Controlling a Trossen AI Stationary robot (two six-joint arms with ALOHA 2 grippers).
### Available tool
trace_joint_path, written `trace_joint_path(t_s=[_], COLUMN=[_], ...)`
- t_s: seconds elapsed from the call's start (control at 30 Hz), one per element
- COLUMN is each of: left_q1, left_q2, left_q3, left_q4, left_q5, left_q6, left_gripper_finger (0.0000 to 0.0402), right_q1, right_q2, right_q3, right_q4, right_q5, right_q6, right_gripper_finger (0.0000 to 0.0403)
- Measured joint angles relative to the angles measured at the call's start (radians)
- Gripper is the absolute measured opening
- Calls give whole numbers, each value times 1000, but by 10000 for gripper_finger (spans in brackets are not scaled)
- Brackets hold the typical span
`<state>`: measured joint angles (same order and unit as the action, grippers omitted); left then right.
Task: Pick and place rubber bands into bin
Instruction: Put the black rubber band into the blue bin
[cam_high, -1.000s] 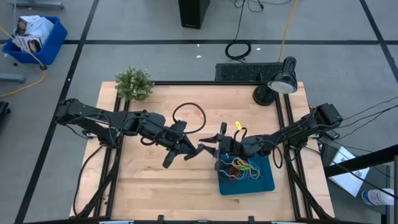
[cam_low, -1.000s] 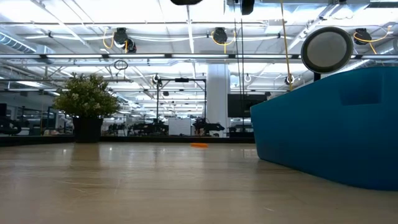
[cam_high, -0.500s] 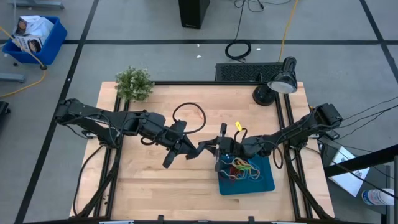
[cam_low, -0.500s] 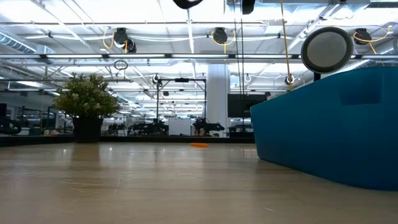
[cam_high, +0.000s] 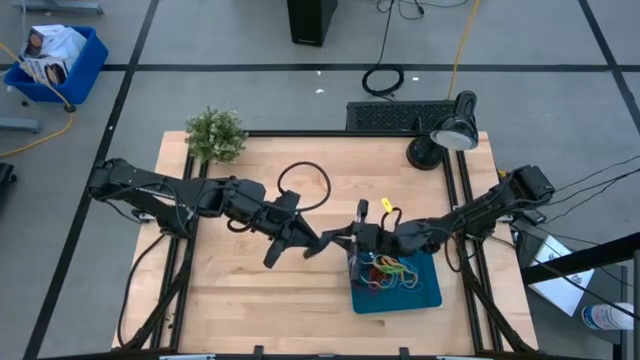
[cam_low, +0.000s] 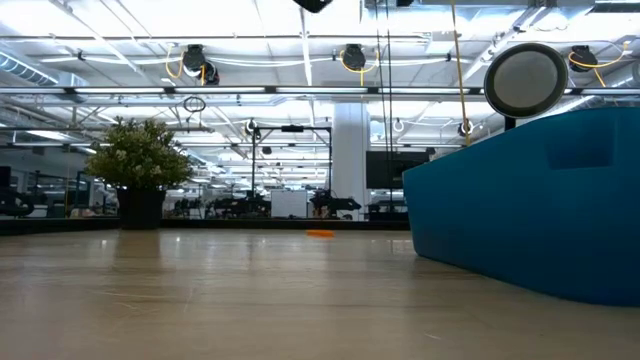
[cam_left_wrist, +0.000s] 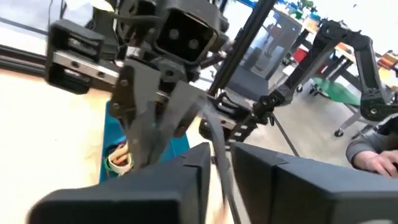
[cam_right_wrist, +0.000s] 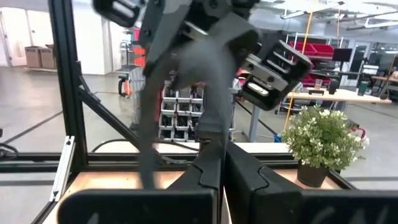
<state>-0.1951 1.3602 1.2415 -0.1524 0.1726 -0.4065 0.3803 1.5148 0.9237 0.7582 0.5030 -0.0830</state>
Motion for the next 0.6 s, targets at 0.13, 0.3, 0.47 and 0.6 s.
trace_joint_path(t_s=[0.13, 0.3, 0.47, 0.6], left_q1=[30, 74, 123, 155], left_q2=[0, -6, -6, -6], left_q3=[0, 0, 0, 0], left_q4=[4, 0, -31, -79], left_q5=[1, 9, 7, -31], left_q6=[-8, 1, 41, 68], left_gripper_finger=[111, 143, 154, 154], right_q1=[19, 63, 113, 149], right_q2=[-35, -97, -176, -242], right_q3=[0, 0, 0, 0], right_q4=[-28, -177, -388, -585], right_q5=[7, 124, 128, 124], right_q6=[-38, -36, 74, 241], right_gripper_finger=[1, 1, 1, 0])
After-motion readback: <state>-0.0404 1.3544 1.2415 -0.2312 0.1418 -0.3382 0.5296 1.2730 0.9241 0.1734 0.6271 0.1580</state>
